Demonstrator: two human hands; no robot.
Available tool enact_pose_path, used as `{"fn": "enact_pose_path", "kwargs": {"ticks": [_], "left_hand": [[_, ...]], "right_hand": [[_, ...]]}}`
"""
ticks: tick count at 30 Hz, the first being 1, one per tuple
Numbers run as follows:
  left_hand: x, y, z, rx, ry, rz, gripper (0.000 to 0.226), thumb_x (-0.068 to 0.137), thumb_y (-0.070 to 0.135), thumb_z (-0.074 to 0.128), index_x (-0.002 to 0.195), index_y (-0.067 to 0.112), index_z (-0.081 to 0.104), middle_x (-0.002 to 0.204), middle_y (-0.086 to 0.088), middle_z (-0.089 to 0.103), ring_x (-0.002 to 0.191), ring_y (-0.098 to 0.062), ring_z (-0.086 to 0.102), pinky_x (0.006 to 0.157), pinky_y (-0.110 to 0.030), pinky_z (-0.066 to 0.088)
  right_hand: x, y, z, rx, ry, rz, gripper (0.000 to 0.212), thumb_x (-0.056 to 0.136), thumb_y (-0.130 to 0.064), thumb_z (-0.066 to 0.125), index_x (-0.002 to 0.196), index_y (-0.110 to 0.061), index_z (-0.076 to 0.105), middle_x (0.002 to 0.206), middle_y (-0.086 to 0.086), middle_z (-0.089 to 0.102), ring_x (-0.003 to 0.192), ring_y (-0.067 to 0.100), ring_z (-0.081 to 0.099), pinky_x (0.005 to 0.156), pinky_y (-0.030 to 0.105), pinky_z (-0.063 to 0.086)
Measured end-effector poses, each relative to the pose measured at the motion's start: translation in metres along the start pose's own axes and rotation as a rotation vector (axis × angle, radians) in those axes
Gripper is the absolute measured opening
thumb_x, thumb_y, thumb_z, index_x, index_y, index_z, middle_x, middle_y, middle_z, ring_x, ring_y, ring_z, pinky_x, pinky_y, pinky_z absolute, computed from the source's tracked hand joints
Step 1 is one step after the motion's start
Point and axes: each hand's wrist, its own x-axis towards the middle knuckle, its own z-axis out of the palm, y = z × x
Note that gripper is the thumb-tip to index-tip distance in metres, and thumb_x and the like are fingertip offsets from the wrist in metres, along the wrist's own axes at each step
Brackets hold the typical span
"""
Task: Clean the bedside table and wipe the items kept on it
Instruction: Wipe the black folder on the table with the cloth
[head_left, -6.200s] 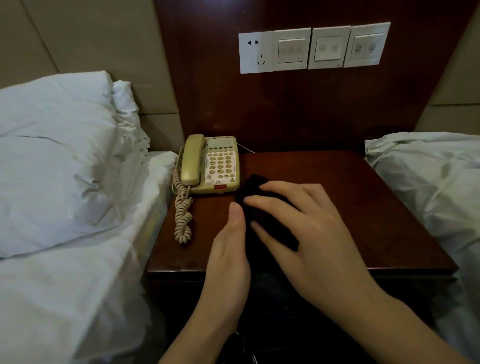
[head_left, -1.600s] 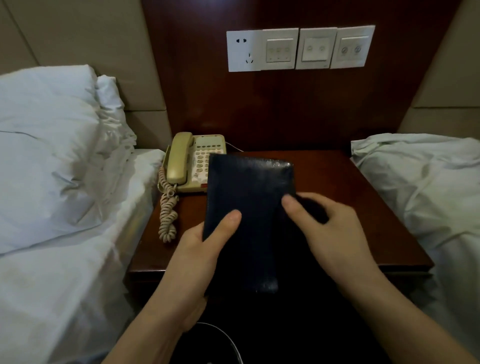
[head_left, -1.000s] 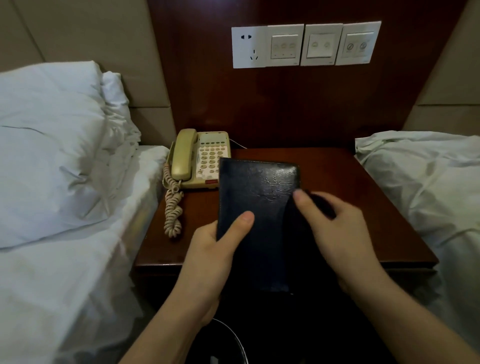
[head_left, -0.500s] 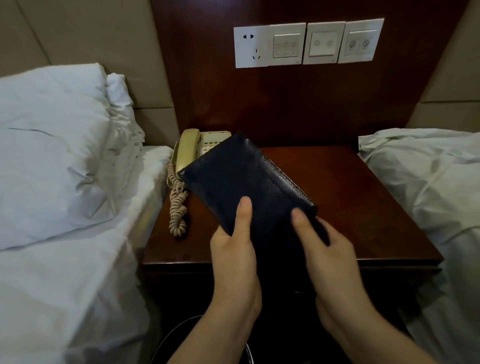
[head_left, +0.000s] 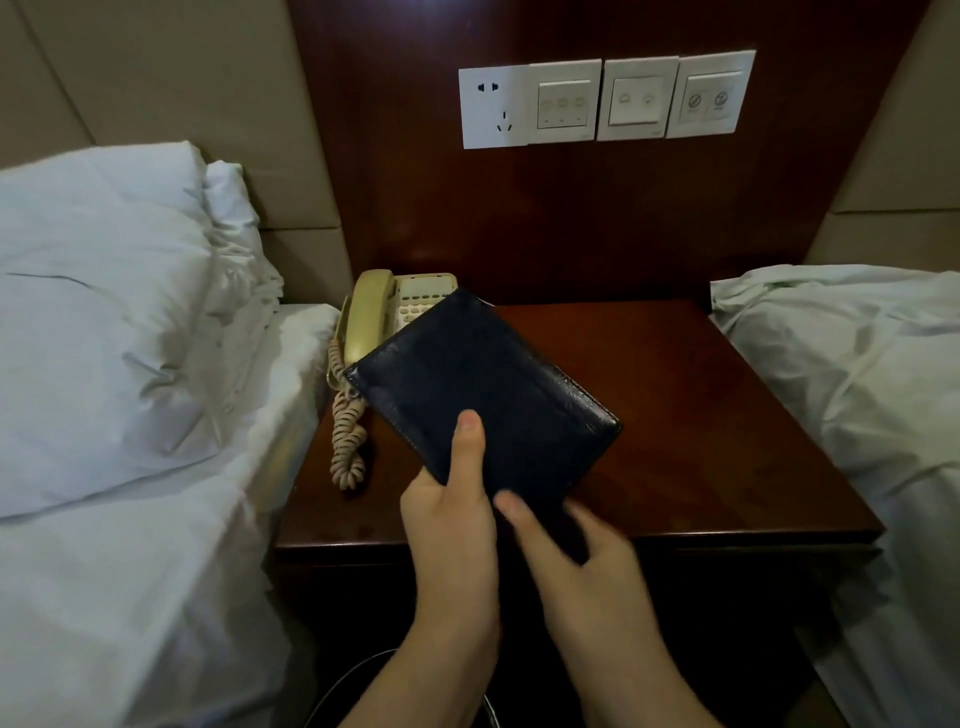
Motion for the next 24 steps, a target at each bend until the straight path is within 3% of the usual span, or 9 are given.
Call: {"fn": "enact_pose_path", "kwargs": {"ticks": [4,7,10,13,17,19,21,24], "left_hand": [[0.009,0.007,0.0,0.023,-0.073,-0.01,0.021,0.099,0.032,0.063,0.096,0.015,0.076,0.093,-0.006,0.081,0.089,-0.024,0.078,0.076,-0.036,0.062],[0.013,0.009,-0.001,0.074,-0.112,0.026,0.016,0.098,0.031,0.064,0.099,0.019,0.075,0.094,0.001,0.081,0.089,-0.018,0.078,0.074,-0.031,0.063],[0.016,0.01,-0.01,0.166,-0.165,0.009,0.014,0.096,0.034,0.067,0.095,0.022,0.074,0.09,0.008,0.081,0.085,-0.011,0.078,0.067,-0.024,0.062],[0.018,0.016,-0.018,0.285,-0.262,0.028,0.018,0.092,0.039,0.068,0.103,0.026,0.074,0.097,0.011,0.081,0.09,-0.007,0.077,0.068,-0.019,0.06],[0.014,0.015,-0.015,0.405,-0.325,0.203,0.041,0.084,0.044,0.07,0.123,0.032,0.065,0.112,0.019,0.076,0.1,0.0,0.072,0.078,-0.017,0.059],[0.013,0.013,-0.01,0.476,-0.279,0.302,0.052,0.082,0.047,0.072,0.131,0.037,0.055,0.113,0.032,0.069,0.103,0.008,0.067,0.079,-0.012,0.056],[0.01,0.012,-0.005,0.626,-0.198,0.341,0.072,0.073,0.065,0.073,0.137,0.046,0.045,0.113,0.036,0.065,0.106,0.011,0.063,0.08,-0.012,0.053],[-0.001,0.018,0.011,0.913,-0.156,0.269,0.127,0.048,0.099,0.059,0.155,0.046,0.017,0.139,0.021,0.042,0.127,-0.008,0.05,0.105,-0.037,0.048]], "right_hand": [[0.004,-0.011,-0.005,0.084,-0.021,-0.02,0.014,0.088,-0.021,0.071,0.099,-0.013,0.076,0.091,0.004,0.078,0.088,0.021,0.075,0.081,0.036,0.061],[0.023,-0.029,-0.022,0.082,0.069,-0.041,0.017,0.09,-0.033,0.069,0.099,-0.02,0.076,0.093,0.002,0.078,0.087,0.02,0.075,0.074,0.034,0.06],[0.041,-0.044,-0.047,-0.091,0.129,-0.119,0.018,0.086,-0.042,0.071,0.095,-0.028,0.076,0.091,-0.001,0.077,0.088,0.021,0.074,0.072,0.036,0.059],[0.046,-0.064,-0.07,-0.379,-0.043,-0.176,0.014,0.085,-0.042,0.07,0.093,-0.034,0.077,0.09,-0.01,0.076,0.085,0.009,0.073,0.07,0.028,0.055],[0.043,-0.063,-0.083,-0.377,-0.185,-0.115,0.015,0.085,-0.035,0.07,0.095,-0.029,0.079,0.093,-0.003,0.077,0.086,0.014,0.074,0.071,0.027,0.052],[0.041,-0.061,-0.083,-0.341,-0.244,-0.066,0.018,0.087,-0.032,0.068,0.099,-0.023,0.078,0.095,0.001,0.078,0.086,0.019,0.075,0.068,0.026,0.054],[0.038,-0.062,-0.083,-0.344,-0.236,-0.136,0.016,0.088,-0.026,0.067,0.099,-0.019,0.078,0.092,0.002,0.078,0.084,0.018,0.075,0.063,0.02,0.054],[0.03,-0.066,-0.082,-0.374,-0.16,-0.341,0.01,0.088,-0.02,0.069,0.092,-0.022,0.078,0.086,-0.002,0.077,0.08,0.013,0.074,0.064,0.019,0.055]]}}
